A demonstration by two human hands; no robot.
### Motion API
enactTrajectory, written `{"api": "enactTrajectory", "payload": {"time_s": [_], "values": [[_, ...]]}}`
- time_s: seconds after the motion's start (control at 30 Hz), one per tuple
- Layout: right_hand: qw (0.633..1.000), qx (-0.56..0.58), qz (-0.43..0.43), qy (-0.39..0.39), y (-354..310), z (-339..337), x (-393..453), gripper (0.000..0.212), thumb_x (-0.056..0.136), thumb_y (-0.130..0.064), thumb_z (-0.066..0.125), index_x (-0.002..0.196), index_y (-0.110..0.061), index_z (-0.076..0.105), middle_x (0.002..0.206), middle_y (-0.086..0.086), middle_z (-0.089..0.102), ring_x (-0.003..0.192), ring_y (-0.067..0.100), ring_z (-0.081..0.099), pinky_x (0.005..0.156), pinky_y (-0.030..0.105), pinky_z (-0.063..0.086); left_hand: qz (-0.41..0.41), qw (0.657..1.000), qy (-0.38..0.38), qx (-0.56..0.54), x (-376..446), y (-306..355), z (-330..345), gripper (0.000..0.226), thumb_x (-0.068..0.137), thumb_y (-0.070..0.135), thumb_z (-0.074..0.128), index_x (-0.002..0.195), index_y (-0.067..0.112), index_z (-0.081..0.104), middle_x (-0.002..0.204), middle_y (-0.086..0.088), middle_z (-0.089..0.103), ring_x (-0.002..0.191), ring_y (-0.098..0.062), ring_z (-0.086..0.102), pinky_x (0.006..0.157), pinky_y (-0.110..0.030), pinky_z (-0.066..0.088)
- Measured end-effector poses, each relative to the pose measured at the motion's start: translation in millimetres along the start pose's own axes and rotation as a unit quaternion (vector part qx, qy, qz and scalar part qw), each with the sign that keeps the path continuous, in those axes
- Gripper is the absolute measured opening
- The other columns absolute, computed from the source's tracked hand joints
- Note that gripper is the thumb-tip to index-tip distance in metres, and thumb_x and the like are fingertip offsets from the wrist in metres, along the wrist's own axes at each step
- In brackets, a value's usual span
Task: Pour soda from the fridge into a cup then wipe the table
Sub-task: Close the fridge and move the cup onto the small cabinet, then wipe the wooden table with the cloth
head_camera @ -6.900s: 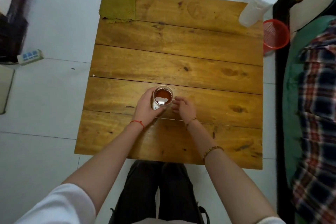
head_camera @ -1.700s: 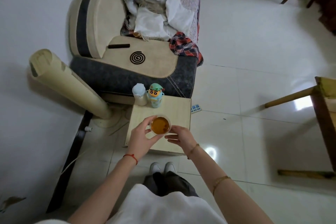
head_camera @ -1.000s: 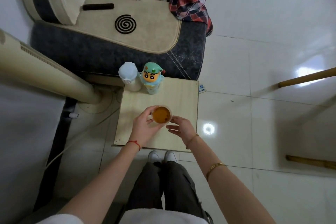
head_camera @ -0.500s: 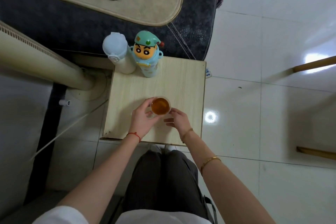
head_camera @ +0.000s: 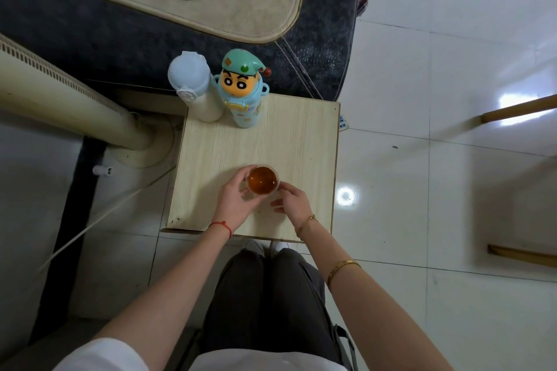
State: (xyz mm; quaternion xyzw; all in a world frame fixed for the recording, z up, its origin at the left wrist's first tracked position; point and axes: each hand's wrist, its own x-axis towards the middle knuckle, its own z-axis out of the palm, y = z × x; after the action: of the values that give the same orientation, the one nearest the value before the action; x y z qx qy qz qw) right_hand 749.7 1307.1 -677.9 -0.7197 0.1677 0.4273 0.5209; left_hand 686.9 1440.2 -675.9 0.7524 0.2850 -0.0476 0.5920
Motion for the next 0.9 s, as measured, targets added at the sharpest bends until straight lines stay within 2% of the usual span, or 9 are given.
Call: {"api": "enactTrajectory", "payload": {"time_s": [0.1,0.13,0.17,0.23,0.27,0.4,0.57,0.77,0.9], "values": [[1.000,-0.025,-0.004,0.004,-0.9,-0.7,-4.2,0.038,0.099,-0.007,0.038,0.132,-0.010,0.057,0.122,0.010,0.062,0.083,0.020,0.061,0.072,0.026,0.054,-0.015,1.000,-0.007,0.026,-2.8,-1.1,-3.1,0.068,0.076,0.020,0.082,0.136,0.025,0.052,0.128,0.015,0.057,0.120,0.002,0.051,0.104,-0.028,0.048],[0.999,-0.038,-0.006,0.008,-1.6,-1.8,-7.1,0.039,0.100,-0.008,0.037,0.133,-0.010,0.056,0.127,0.009,0.061,0.089,0.021,0.062,0.076,0.027,0.055,-0.025,0.999,-0.005,0.042,-4.6,0.1,-5.2,0.073,0.077,0.020,0.081,0.142,0.024,0.047,0.135,0.010,0.055,0.124,-0.004,0.051,0.107,-0.033,0.046],[0.998,-0.056,-0.007,0.012,-3.4,-4.3,-11.4,0.039,0.100,-0.011,0.037,0.136,-0.011,0.054,0.132,0.008,0.059,0.100,0.023,0.061,0.087,0.031,0.054,-0.038,0.997,-0.002,0.064,-7.0,2.9,-8.4,0.078,0.078,0.020,0.081,0.146,0.024,0.042,0.142,0.005,0.051,0.130,-0.012,0.049,0.110,-0.039,0.043],[0.993,-0.116,-0.011,0.016,-9.4,-12.9,-23.5,0.041,0.101,-0.017,0.039,0.141,-0.012,0.048,0.142,0.008,0.052,0.126,0.026,0.051,0.108,0.036,0.042,-0.057,0.990,-0.003,0.125,-13.9,11.8,-18.6,0.082,0.082,0.021,0.078,0.151,0.024,0.033,0.151,-0.001,0.044,0.137,-0.021,0.042,0.113,-0.043,0.039],[0.988,-0.152,-0.012,0.017,-14.2,-18.4,-31.4,0.043,0.102,-0.020,0.039,0.143,-0.012,0.045,0.144,0.008,0.050,0.131,0.026,0.047,0.111,0.035,0.037,-0.057,0.985,-0.006,0.162,-18.6,17.5,-25.3,0.081,0.084,0.022,0.075,0.152,0.024,0.031,0.153,-0.002,0.042,0.139,-0.022,0.040,0.114,-0.042,0.037],[0.952,-0.301,-0.044,0.027,-41.6,-41.3,-65.7,0.050,0.101,-0.028,0.043,0.148,-0.011,0.037,0.148,0.010,0.045,0.136,0.029,0.042,0.112,0.038,0.034,-0.021,0.961,-0.022,0.276,-43.4,56.5,-54.3,0.071,0.090,0.023,0.067,0.152,0.019,0.032,0.155,-0.002,0.038,0.144,-0.020,0.032,0.115,-0.036,0.033],[0.883,-0.443,-0.149,0.042,-95.8,-59.6,-121.2,0.055,0.100,-0.036,0.040,0.150,-0.014,0.032,0.151,0.009,0.042,0.139,0.031,0.035,0.115,0.043,0.030,0.058,0.938,-0.031,0.340,-71.7,132.8,-81.4,0.062,0.092,0.021,0.063,0.148,0.013,0.038,0.153,-0.006,0.040,0.143,-0.021,0.032,0.118,-0.035,0.028],[0.825,-0.489,-0.264,0.107,-158.9,-77.9,-207.3,0.056,0.100,-0.037,0.042,0.151,-0.016,0.031,0.150,0.006,0.041,0.142,0.028,0.031,0.114,0.043,0.029,0.127,0.913,-0.020,0.388,-104.0,222.8,-109.2,0.062,0.091,0.025,0.063,0.147,0.015,0.039,0.150,-0.005,0.042,0.140,-0.021,0.035,0.117,-0.038,0.031],[0.815,-0.494,-0.275,0.124,-177.1,-97.9,-249.0,0.058,0.100,-0.038,0.043,0.151,-0.016,0.030,0.149,0.006,0.043,0.143,0.028,0.030,0.116,0.044,0.028,0.150,0.904,-0.024,0.399,-125.6,265.9,-116.8,0.060,0.093,0.025,0.061,0.148,0.018,0.038,0.151,-0.002,0.042,0.142,-0.020,0.033,0.116,-0.037,0.029]]}}
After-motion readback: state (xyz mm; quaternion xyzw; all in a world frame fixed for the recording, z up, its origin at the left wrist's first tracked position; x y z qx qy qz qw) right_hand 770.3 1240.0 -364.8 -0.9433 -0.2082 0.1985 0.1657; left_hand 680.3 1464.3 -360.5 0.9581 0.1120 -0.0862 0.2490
